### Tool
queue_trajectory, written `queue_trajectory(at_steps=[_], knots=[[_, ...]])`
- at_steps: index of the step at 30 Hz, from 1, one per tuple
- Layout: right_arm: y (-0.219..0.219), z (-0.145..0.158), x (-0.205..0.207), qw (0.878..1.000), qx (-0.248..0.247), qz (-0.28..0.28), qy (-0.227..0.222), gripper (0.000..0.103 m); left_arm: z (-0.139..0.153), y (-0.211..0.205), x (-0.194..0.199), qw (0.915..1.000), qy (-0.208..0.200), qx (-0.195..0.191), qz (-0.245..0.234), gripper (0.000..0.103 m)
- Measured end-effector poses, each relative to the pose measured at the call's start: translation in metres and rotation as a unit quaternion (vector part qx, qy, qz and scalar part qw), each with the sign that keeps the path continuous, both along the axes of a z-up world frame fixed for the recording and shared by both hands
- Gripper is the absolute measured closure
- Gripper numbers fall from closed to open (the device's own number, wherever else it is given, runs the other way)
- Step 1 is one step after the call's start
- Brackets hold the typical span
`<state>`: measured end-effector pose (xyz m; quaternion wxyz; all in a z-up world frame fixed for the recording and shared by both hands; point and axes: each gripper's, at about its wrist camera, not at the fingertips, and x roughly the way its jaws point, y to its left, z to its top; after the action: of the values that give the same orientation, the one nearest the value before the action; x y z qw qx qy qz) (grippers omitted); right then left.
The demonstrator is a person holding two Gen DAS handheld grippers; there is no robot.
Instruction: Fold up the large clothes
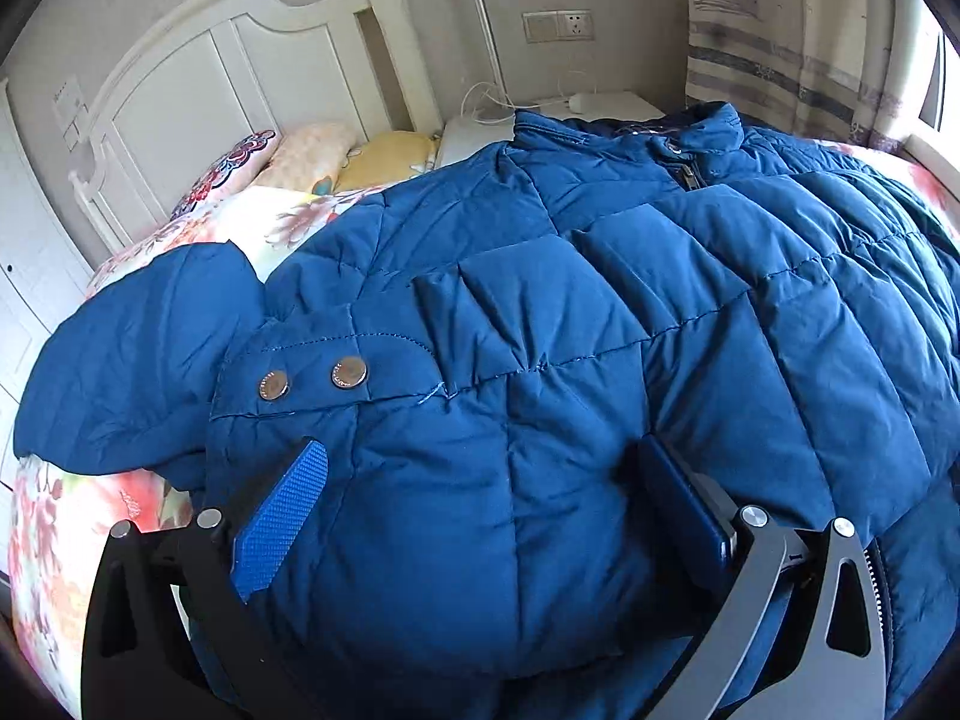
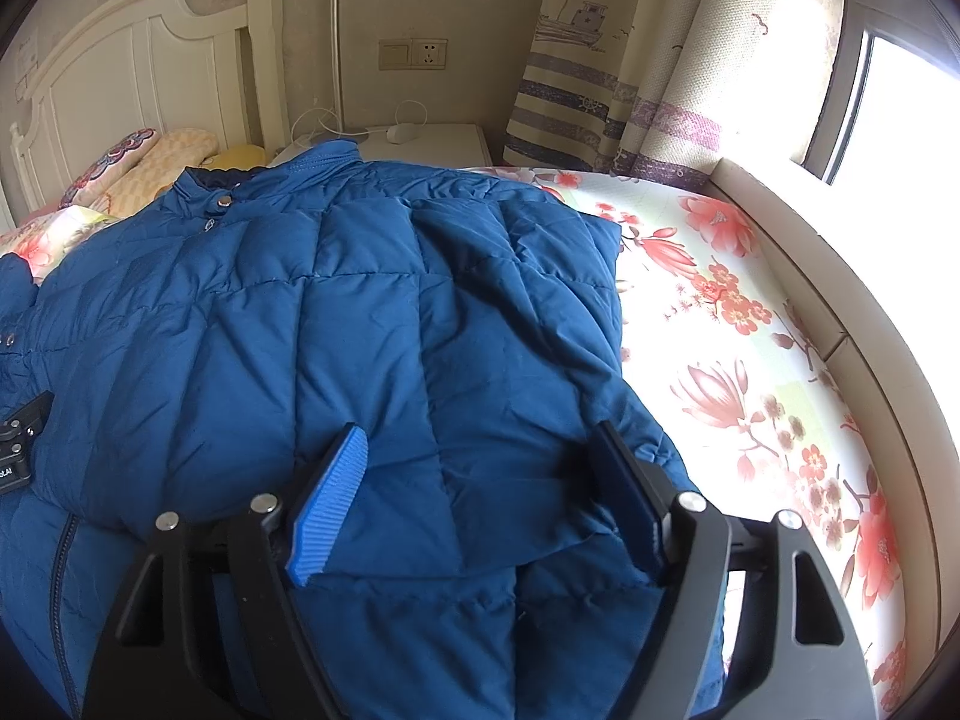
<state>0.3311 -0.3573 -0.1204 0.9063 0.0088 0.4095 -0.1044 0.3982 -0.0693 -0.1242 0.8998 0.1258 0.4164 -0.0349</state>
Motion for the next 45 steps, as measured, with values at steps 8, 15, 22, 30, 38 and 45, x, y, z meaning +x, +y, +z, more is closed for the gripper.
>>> queue_trajectory(at_steps=[8,15,22,30,38,45], knots=[[-0.024,0.048,-0.011,0.989,0.117,0.008,-0.086,0.021,0.001,0.002,-0.003,1.0000,-0.002,-0.009,0.000,0.004],[0.068,-0.005,0.047,0.983,-0.030,0.171,0.059,0.019,0.004,0.007,-0.006,0.9995,-0.008,-0.029,-0.003,0.004],[0.022,0.043,0.072,0.996,0.007,0.093,-0.003,0.021,0.005,0.010,-0.005,0.9989,-0.006,-0.046,-0.005,0.004],[-0.047,0.007,0.140,0.996,0.055,0.019,0.069,0.014,0.004,0.009,-0.005,0.9987,-0.005,-0.050,-0.006,0.004],[0.060,0.042,0.050,0.993,-0.034,0.116,-0.010,0.015,0.004,0.010,-0.004,0.9986,-0.003,-0.053,-0.006,0.004],[0.080,0.005,0.045,0.989,-0.062,0.130,0.025,0.009,0.004,0.010,-0.004,0.9986,-0.003,-0.053,-0.006,0.004]])
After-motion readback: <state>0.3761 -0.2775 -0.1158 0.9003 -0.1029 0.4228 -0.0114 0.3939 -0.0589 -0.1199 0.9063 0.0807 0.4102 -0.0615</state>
